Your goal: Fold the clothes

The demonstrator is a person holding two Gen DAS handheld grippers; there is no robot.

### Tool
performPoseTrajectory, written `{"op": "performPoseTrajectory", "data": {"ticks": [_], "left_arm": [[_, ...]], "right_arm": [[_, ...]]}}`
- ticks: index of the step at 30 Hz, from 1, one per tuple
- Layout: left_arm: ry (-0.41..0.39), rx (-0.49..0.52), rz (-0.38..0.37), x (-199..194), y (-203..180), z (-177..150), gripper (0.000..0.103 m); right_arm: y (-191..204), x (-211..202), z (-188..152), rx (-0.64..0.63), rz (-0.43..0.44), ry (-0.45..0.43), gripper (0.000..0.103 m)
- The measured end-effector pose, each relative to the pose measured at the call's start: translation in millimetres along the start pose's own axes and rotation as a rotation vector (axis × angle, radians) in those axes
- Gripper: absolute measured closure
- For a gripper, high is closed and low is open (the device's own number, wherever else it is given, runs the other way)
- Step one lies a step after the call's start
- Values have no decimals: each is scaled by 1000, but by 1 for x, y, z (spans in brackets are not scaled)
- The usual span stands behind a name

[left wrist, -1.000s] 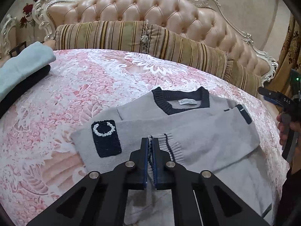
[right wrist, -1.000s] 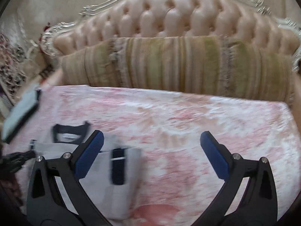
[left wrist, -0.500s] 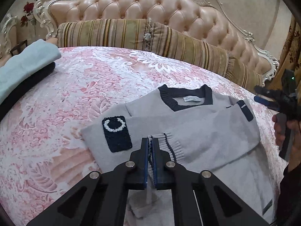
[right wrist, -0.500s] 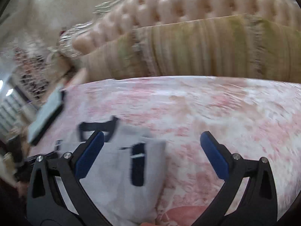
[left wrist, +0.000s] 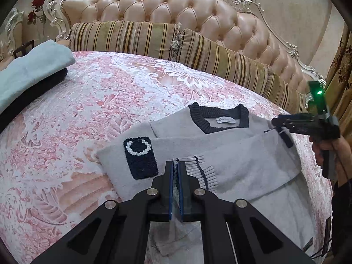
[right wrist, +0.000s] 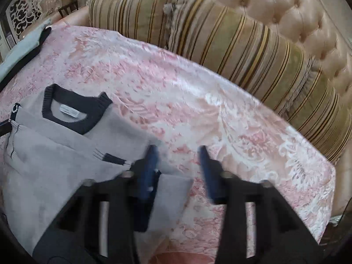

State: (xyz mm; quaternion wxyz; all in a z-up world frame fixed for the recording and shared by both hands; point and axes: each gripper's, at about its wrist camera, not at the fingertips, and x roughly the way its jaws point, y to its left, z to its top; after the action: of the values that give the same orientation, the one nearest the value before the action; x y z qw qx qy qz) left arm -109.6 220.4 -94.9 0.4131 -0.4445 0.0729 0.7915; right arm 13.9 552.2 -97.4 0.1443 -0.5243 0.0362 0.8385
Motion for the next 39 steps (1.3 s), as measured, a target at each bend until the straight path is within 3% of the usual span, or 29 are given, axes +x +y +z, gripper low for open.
{"op": "performPoseTrajectory", "data": {"ticks": [10,14,16,24,26,33,37,39], "left_arm": [[0,-8,-3,1,3,0,99],[-2,-7,-4,0,3,0,99],[-2,-7,-3,0,3,0,99],[12,-3,4,1,5,-1,99],[18,-2,5,2,6,-2,99],[24,-5,2,5,8,-4,99],[18,-5,2,3,8,-4,99],[14,2,9,1,6,-3,99]], "right_arm": [[2,12,12,26,172,61,65],[9,17,10,0,104,60,71],[4,14,10,24,80,39,86],[-4,16,6,48,2,16,90],[-8,15,8,53,-118,-4,93],[-29,-30,-3,153,-1,-111,92],[-8,-55,-24,115,109,-162,92],[8,-47,-34,74,132,-133,91]]}}
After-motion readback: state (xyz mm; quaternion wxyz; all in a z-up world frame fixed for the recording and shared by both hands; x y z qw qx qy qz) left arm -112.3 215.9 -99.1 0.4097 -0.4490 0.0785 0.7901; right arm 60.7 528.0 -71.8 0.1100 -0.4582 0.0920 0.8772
